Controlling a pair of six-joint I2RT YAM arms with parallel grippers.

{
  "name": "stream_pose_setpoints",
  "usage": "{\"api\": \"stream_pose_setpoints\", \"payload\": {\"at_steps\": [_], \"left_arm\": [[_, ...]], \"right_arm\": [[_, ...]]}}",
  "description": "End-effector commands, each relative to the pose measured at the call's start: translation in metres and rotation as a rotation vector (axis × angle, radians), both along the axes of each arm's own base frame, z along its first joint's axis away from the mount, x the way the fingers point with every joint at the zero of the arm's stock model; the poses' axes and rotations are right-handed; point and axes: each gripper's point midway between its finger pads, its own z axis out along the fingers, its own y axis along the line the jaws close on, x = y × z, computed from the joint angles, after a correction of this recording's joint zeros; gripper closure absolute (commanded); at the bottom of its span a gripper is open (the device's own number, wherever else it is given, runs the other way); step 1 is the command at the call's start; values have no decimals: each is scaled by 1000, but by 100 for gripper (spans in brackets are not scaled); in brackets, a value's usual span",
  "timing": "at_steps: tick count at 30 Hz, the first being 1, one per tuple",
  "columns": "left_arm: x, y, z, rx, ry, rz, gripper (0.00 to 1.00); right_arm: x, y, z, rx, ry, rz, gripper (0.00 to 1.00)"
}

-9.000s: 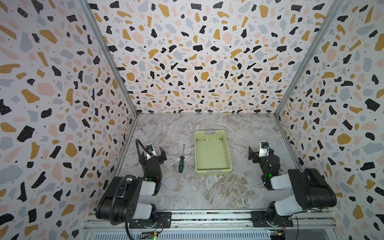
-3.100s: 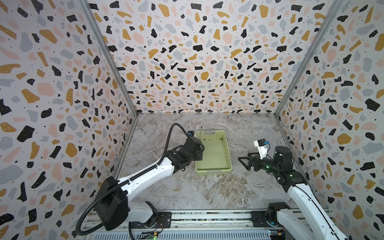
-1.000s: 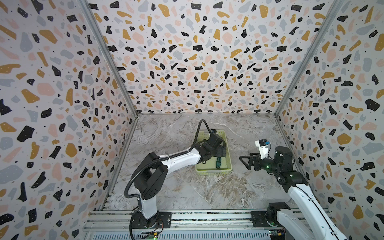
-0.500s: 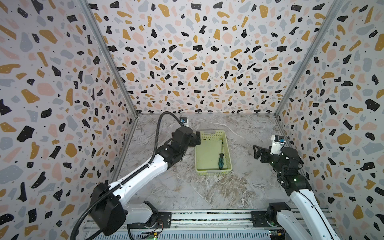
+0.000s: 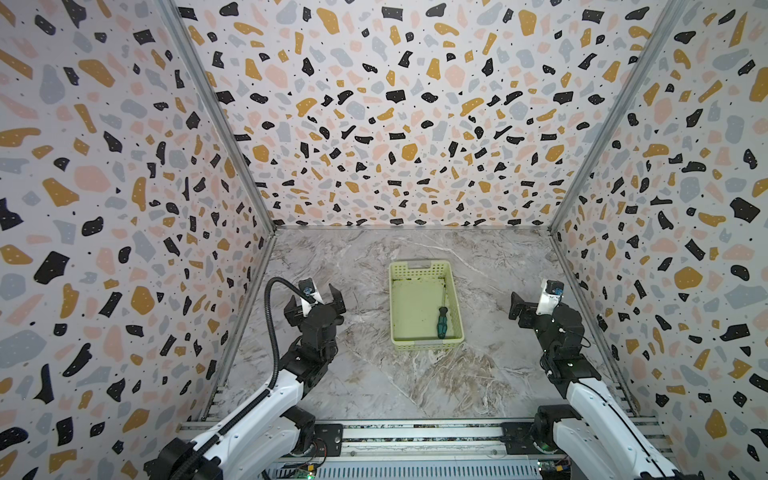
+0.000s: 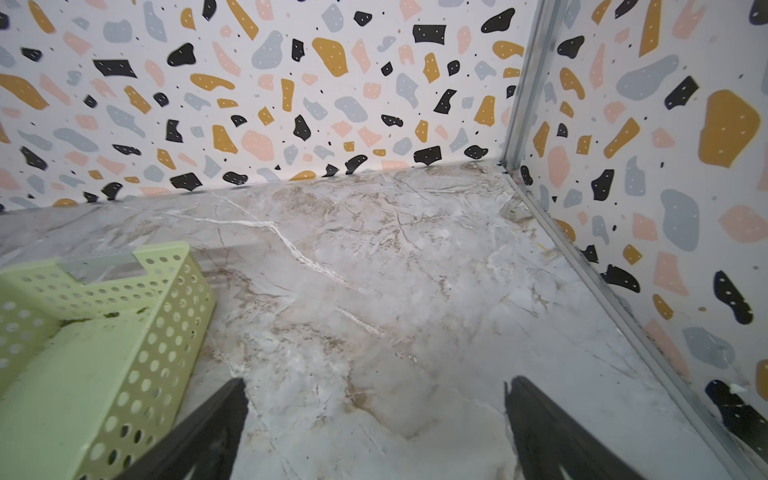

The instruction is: Put the screwdriver in the bin

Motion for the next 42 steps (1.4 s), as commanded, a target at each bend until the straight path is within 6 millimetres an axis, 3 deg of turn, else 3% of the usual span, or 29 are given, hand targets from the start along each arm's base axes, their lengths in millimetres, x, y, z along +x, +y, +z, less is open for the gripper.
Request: {"api": "stream_pose_setpoints", "payload": {"at_steps": [1, 5, 9, 17, 24, 29, 36, 42], "left_arm": [[3, 3, 21, 84, -99, 12, 1], [3, 10, 3, 121, -94, 54, 1], [13, 0, -17, 210, -27, 5, 1], [15, 24, -48, 168, -24, 58, 1], [30, 29, -59, 157, -10, 29, 0], [34, 32, -63, 103, -31, -57, 0], [32, 26, -70, 102, -36, -134, 1], [35, 42, -72, 65, -26, -44, 0]], "right_arm": [[5, -15, 12, -71, -112, -75, 1], [11, -18, -5, -88, -95, -92, 1], [15, -19, -15, -88, -106, -101, 1], [27, -8, -27, -141, -133, -27, 1], [31, 4, -23, -129, -197, 27, 1], [34, 28, -37, -201, -213, 107, 1], [40, 27, -41, -190, -187, 115, 1], [54, 23, -52, -148, -112, 147, 1]]}}
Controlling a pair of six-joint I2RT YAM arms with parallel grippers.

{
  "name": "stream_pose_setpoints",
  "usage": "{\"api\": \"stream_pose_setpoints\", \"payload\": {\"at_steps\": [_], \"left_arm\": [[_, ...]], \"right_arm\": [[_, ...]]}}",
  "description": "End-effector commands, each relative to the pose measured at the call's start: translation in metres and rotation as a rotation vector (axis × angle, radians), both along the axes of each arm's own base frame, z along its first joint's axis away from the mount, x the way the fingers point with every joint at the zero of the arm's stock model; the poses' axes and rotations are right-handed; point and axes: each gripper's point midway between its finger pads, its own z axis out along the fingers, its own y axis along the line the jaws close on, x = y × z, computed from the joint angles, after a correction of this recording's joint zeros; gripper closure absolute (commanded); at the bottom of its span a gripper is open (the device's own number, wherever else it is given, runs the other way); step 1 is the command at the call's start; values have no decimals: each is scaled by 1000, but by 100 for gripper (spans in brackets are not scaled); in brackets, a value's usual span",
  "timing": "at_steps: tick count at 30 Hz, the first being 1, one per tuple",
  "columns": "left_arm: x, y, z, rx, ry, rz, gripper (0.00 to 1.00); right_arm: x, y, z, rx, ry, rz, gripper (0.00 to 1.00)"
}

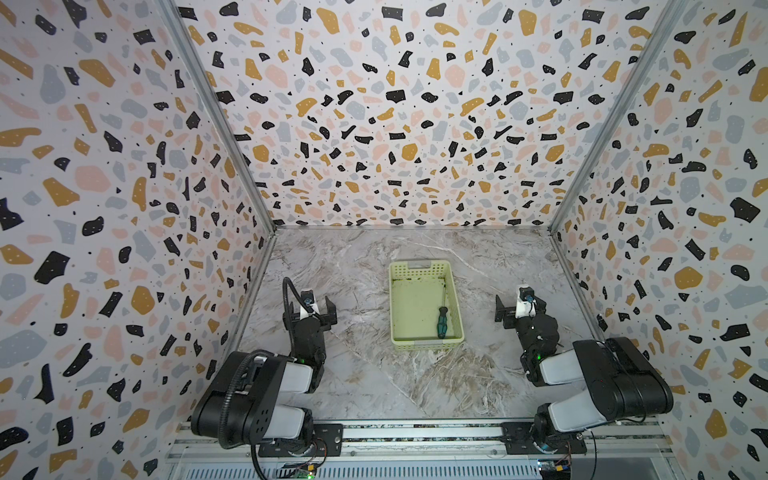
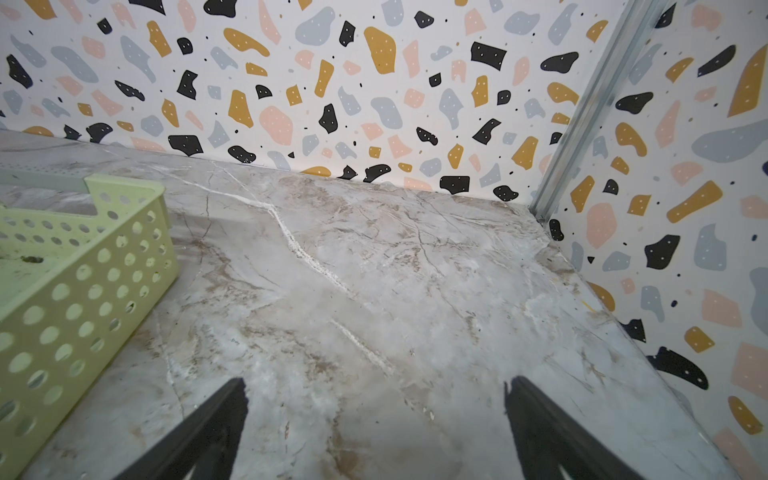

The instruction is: Put the screwdriver in the bin

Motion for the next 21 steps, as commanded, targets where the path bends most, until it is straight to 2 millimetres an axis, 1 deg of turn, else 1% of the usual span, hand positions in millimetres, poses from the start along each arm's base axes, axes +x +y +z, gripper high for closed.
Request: {"api": "stream_pose_setpoints", "payload": {"at_steps": [1, 21], "left_arm": [[6, 6, 16, -33, -62, 35, 0], [5, 7, 17, -34, -68, 39, 0]], "right_arm": [[8, 2, 1, 27, 18, 30, 1], [8, 0, 1, 28, 18, 18, 1]]}}
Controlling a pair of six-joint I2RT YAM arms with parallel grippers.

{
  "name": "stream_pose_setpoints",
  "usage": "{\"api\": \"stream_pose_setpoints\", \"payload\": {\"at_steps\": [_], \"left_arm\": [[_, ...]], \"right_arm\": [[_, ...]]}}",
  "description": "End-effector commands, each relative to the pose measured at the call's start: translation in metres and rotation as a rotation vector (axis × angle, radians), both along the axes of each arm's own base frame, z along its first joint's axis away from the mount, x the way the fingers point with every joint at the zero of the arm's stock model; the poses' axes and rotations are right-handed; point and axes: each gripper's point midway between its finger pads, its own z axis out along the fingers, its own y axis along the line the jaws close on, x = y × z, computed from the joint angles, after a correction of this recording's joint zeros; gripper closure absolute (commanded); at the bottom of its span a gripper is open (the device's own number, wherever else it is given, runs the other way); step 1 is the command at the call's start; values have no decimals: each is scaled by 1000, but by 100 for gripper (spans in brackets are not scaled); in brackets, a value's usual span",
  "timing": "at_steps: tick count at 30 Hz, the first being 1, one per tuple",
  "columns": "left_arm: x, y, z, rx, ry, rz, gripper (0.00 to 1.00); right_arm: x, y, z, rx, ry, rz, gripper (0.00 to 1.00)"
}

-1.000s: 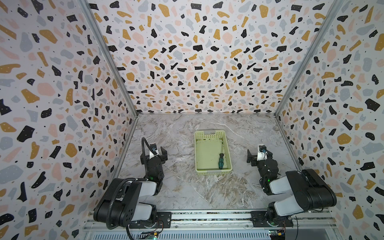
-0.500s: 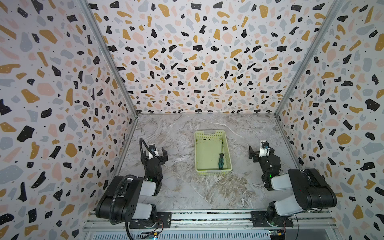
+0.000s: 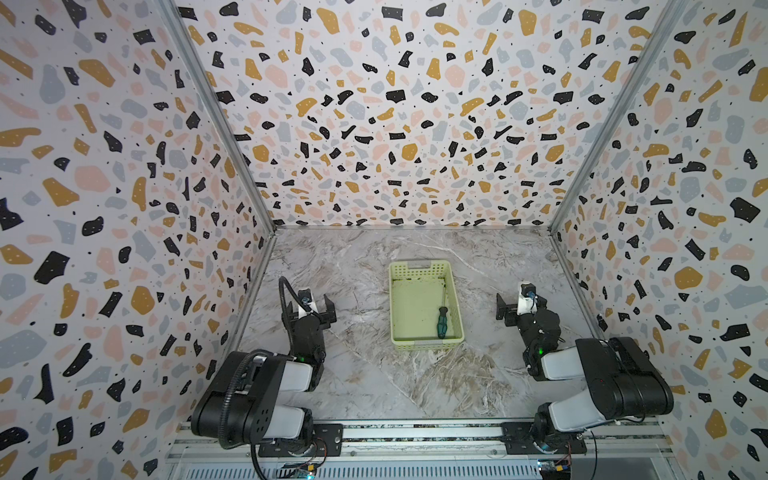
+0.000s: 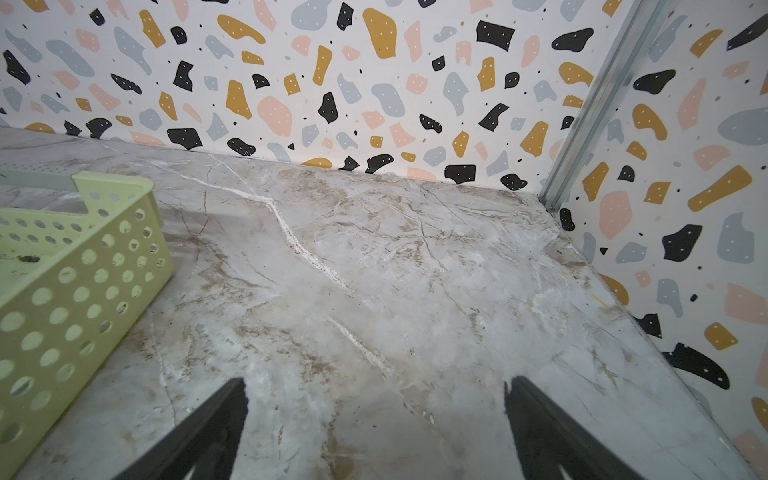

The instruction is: Put the screwdriver in the bin

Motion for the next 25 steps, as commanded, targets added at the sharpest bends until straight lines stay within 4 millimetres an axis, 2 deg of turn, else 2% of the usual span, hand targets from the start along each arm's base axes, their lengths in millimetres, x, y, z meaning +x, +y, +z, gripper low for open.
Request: {"api": "stream_pose_setpoints", "payload": {"at_steps": [1, 25], "left_arm": [[3, 5, 15, -12, -58, 26, 1], [4, 5, 16, -12, -58, 26, 1]], "right_arm": [[4, 1, 7, 10, -19, -5, 1], [5, 0, 6, 19, -11, 3, 1]]}}
